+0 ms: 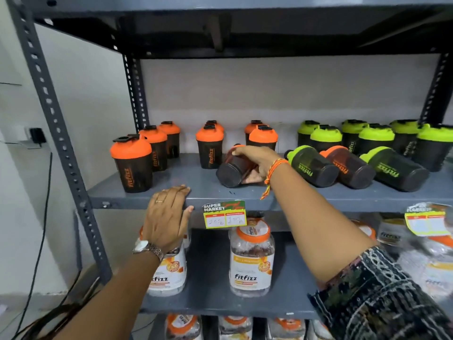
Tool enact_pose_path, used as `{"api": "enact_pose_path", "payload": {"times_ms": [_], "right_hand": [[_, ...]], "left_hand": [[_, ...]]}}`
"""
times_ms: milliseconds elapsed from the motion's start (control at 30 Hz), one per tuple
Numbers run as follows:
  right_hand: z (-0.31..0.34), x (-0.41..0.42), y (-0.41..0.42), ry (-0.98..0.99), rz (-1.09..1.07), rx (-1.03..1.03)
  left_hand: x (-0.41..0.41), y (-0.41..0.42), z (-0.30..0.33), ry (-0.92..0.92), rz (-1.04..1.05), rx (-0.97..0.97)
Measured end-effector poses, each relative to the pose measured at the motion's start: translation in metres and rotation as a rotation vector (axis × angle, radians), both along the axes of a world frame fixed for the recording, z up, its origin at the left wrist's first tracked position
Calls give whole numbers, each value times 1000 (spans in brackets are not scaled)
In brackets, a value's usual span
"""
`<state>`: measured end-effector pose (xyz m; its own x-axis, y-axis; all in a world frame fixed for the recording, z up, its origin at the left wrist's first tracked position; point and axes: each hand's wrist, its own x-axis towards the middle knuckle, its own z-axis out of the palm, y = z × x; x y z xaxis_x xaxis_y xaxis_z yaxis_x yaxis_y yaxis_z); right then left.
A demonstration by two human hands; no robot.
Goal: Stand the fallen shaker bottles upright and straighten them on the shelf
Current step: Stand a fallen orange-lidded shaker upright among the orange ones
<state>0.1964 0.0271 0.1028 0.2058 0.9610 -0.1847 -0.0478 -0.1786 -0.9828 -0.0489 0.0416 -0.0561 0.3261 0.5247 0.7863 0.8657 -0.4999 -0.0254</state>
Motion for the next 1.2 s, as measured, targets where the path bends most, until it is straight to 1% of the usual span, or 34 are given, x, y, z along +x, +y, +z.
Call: {"api": "enact_pose_path", "payload": {"times_ms": [67,133,333,467,600,767,900,1200], "right_hand": [[-3,1,0,57,-25,39],[-8,2,4,70,-34,84],[-15,0,16,117,53,264],[-27,-8,23,57,127,412],[-36,-21,33,-48,115,505],[-43,-31,42,-203,158,536],[-44,-31,44,-276,194,554],[-40,-26,34,-264,246,521]], "left_hand": [[-1,3,-1,-3,0,14],[0,5,-3,-11,2,20],[2,4,-4,-35,9,-5],[3,1,-3,-40,10,-35],[4,-1,-2,-52,9,-56],[3,-2,-2,-56,4,-68],[4,-2,-2,-49,13,-63],[5,-3,-3,-67,21,-73]]}}
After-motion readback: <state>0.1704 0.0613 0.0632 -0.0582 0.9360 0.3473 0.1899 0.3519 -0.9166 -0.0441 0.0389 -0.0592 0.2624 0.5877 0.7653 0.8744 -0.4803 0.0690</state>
